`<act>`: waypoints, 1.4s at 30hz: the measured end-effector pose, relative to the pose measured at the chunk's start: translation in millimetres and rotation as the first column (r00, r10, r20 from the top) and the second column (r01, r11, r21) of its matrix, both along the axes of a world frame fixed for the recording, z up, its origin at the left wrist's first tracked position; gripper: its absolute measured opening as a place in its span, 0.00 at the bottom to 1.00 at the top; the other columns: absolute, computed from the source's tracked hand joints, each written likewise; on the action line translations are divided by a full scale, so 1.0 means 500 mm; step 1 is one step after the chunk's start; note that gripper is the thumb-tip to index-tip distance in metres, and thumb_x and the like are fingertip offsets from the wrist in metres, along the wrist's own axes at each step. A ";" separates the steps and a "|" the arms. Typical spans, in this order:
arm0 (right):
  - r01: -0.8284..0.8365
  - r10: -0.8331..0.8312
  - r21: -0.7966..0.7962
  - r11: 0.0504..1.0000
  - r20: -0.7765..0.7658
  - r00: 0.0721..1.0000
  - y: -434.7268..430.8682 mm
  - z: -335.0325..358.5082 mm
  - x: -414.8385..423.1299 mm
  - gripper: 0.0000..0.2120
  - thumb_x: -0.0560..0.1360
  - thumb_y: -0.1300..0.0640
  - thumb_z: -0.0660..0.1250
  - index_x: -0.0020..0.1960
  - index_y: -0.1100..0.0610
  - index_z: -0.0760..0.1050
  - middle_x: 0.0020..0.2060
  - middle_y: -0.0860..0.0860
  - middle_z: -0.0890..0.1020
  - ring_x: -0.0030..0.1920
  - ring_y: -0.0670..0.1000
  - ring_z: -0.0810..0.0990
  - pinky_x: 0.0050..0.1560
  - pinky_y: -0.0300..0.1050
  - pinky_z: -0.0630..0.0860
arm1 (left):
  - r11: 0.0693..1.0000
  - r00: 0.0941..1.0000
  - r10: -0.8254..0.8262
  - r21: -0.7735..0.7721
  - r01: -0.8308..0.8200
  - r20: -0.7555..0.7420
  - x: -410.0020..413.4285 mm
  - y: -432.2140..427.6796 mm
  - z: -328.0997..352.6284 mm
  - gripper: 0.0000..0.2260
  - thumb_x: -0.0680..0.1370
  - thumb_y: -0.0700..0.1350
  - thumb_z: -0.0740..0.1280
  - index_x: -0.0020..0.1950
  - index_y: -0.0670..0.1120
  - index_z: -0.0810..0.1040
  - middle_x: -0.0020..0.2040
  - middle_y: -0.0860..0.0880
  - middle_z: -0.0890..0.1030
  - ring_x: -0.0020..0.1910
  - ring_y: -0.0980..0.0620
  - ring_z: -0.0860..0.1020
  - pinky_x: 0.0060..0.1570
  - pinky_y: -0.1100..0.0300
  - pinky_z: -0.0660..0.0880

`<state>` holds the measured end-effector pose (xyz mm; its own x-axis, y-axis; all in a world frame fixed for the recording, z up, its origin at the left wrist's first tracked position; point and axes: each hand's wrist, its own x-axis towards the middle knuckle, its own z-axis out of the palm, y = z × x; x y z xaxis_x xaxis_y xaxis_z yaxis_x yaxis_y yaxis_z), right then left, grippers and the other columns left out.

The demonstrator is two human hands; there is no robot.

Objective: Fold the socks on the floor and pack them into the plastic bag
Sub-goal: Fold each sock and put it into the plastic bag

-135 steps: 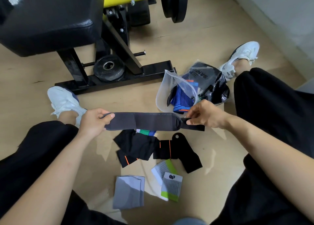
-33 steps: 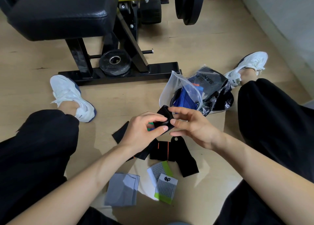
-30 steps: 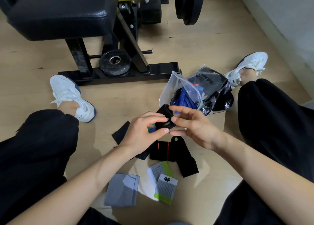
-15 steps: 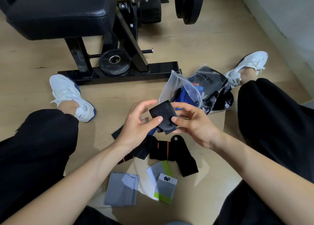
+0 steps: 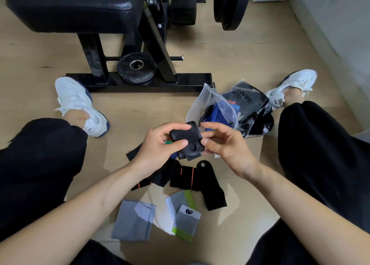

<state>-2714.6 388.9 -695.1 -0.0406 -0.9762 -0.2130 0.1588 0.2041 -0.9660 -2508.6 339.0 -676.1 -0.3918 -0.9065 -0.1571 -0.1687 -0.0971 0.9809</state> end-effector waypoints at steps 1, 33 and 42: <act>0.026 -0.032 -0.044 0.999 -0.132 0.991 -0.007 -0.004 -0.014 0.16 0.74 0.68 0.72 0.61 0.57 0.79 0.48 0.55 0.84 0.45 0.51 0.82 0.46 0.46 0.79 | 1.000 1.000 0.005 -0.003 -0.005 0.016 0.004 -0.003 -0.004 0.15 0.75 0.32 0.73 0.57 0.48 0.84 0.53 0.48 0.86 0.52 0.50 0.84 0.53 0.58 0.81; 0.078 -0.176 -0.159 0.984 -0.826 0.536 -0.097 -0.043 -0.171 0.25 0.74 0.68 0.67 0.70 0.53 0.75 0.55 0.47 0.77 0.39 0.41 0.76 0.50 0.30 0.72 | 0.964 0.875 -0.019 -0.222 0.144 0.483 -0.329 -0.175 -0.319 0.21 0.73 0.44 0.75 0.66 0.51 0.80 0.70 0.46 0.71 0.70 0.44 0.66 0.72 0.46 0.63; 0.058 -0.154 -0.146 0.988 -0.831 0.534 -0.095 -0.051 -0.160 0.25 0.75 0.69 0.66 0.70 0.54 0.75 0.55 0.48 0.76 0.39 0.39 0.75 0.51 0.30 0.72 | 0.966 0.908 -0.236 -0.019 0.258 0.348 -0.318 -0.154 -0.320 0.14 0.82 0.48 0.64 0.50 0.40 0.85 0.52 0.41 0.83 0.50 0.50 0.79 0.58 0.47 0.73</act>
<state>-2794.4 341.2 -720.5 -0.2579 -0.9642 0.0616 -0.7179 0.1486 -0.6802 -2667.6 261.9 -836.2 -0.5375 -0.8002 -0.2660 -0.5031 0.0512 0.8627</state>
